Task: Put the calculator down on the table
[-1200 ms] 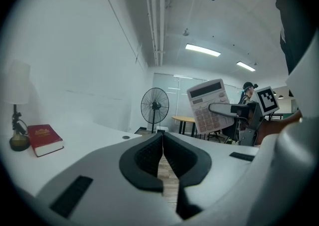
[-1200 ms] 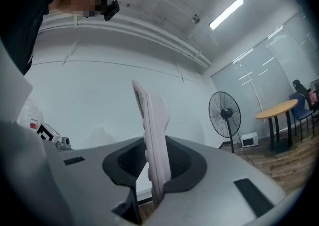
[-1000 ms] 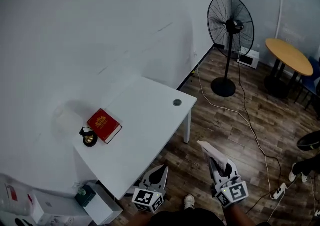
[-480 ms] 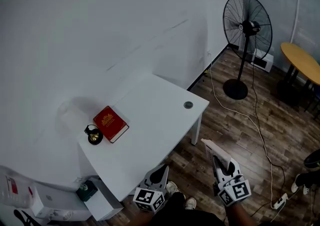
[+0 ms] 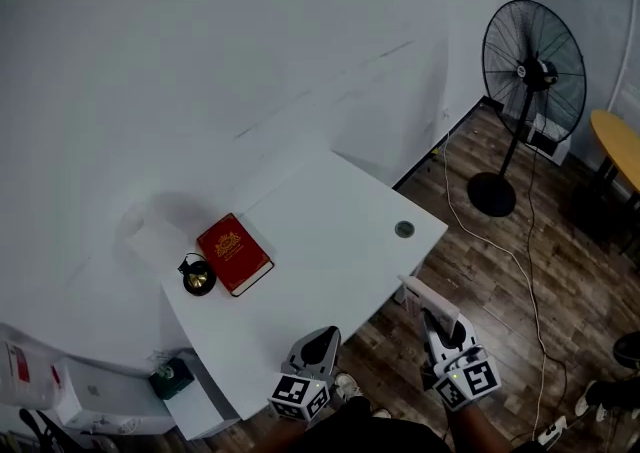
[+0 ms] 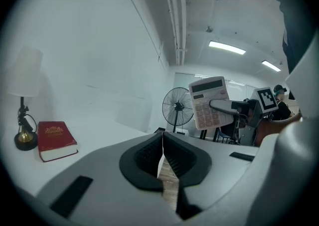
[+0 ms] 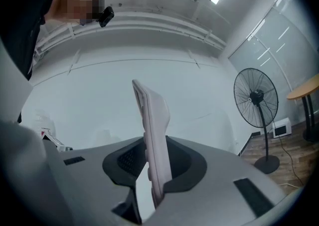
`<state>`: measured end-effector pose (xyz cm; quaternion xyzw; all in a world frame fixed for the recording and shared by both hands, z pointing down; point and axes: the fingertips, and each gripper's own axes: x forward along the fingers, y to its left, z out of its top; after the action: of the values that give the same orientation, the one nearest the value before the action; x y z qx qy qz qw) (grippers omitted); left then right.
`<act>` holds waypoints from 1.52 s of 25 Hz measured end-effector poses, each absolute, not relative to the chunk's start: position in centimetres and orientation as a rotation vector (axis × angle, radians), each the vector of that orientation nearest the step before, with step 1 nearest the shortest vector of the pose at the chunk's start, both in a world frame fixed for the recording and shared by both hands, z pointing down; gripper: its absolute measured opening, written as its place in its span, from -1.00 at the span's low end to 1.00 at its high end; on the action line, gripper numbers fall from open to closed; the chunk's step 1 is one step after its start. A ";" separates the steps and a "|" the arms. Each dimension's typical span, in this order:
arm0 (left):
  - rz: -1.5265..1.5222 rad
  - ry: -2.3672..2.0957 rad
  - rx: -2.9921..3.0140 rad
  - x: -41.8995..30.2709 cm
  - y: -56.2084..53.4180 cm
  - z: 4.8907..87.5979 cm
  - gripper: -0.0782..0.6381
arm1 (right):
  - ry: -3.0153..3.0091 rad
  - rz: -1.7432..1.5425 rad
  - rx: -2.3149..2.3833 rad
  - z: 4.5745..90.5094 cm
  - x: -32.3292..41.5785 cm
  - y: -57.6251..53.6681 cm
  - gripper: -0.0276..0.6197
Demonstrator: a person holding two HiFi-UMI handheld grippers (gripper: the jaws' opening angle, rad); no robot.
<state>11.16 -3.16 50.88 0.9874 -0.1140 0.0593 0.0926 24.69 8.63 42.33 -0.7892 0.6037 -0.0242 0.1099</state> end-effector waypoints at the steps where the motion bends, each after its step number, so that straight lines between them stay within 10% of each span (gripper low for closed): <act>1: 0.174 -0.354 2.926 11.3 -4.1 50.9 -0.72 | 1.788 -0.076 -2.312 42.3 24.9 7.4 -0.59; 38: 0.194 -0.828 2.746 6.9 -19.7 54.1 -0.72 | 2.213 -0.604 -1.997 50.7 21.3 -14.8 -0.58</act>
<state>6.87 -19.69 54.11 0.9467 -0.2856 0.0669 0.1331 21.30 -14.78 50.66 -0.6557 0.7267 -0.1984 0.0503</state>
